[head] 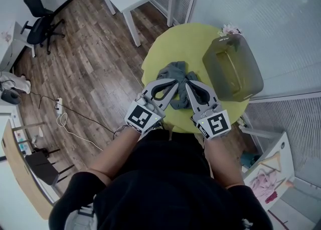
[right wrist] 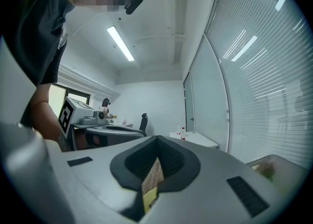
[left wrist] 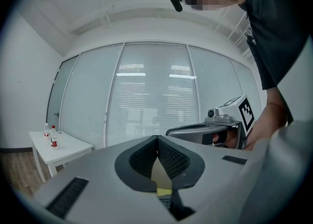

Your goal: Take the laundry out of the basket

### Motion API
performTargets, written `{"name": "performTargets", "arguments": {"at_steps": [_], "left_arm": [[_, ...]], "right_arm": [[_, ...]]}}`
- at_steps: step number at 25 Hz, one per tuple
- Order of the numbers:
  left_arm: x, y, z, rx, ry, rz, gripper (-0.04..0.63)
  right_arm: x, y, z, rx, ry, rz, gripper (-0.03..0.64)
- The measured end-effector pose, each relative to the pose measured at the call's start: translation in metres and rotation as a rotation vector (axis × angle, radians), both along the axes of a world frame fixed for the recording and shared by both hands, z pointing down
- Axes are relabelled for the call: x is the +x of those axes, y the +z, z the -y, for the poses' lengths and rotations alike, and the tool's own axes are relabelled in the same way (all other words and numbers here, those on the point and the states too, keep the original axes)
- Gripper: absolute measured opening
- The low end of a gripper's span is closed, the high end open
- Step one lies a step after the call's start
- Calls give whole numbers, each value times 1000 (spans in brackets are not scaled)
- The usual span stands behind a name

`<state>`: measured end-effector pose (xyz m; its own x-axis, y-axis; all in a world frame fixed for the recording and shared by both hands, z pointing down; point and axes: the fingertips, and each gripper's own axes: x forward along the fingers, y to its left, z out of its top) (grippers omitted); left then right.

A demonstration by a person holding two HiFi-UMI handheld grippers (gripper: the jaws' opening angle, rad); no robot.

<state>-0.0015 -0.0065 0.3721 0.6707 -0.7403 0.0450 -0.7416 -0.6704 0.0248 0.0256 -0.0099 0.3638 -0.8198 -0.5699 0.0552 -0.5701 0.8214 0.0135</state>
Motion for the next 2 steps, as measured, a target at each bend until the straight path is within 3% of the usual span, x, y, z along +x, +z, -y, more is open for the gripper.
{"name": "performTargets", "arguments": {"at_steps": [2], "left_arm": [[1,1,1,-4,3,6,11]], "right_arm": [[1,0,1,-1,1,0,23]]}}
